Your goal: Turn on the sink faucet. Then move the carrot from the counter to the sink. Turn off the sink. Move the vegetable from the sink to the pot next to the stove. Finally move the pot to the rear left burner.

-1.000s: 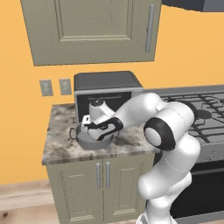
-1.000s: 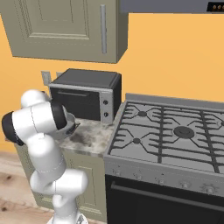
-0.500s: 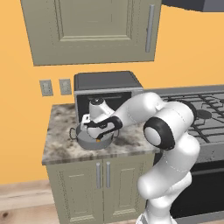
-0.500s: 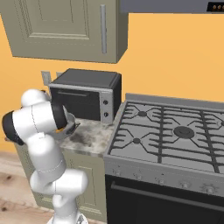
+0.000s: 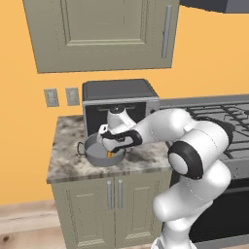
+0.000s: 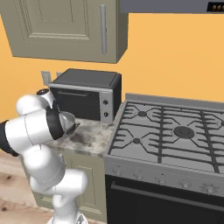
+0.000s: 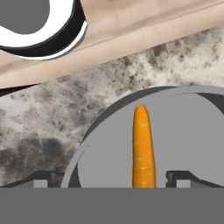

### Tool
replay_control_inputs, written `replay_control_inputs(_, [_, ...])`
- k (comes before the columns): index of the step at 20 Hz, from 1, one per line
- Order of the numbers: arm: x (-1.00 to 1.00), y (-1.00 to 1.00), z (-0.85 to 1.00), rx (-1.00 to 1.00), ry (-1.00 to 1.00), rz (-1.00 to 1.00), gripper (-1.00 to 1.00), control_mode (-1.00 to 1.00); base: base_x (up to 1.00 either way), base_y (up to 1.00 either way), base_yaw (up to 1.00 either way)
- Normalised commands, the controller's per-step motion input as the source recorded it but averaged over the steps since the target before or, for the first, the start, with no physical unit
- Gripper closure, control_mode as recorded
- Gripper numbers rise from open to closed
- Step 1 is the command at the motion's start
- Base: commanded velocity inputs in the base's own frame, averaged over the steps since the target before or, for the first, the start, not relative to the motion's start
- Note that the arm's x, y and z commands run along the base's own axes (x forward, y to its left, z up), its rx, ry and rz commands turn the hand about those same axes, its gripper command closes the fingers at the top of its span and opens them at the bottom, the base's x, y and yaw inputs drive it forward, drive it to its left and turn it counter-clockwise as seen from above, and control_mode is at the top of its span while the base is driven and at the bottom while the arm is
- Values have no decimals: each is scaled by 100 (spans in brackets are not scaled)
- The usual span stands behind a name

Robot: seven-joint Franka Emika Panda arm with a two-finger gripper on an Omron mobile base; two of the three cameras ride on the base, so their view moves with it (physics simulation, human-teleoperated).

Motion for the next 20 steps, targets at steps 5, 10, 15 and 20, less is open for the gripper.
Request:
replay_control_inputs(5, [-1, -24, 0, 0, 0, -8, -100, -100, 0, 0, 0])
replay_control_inputs(10, [0, -2, -5, 0, 0, -11, -100, -100, 0, 0, 0])
replay_control_inputs(15, [0, 0, -13, 0, 0, -13, -100, -100, 0, 0, 0])
replay_control_inputs(20, [0, 0, -9, 1, 0, -13, -100, -100, 0, 0, 0])
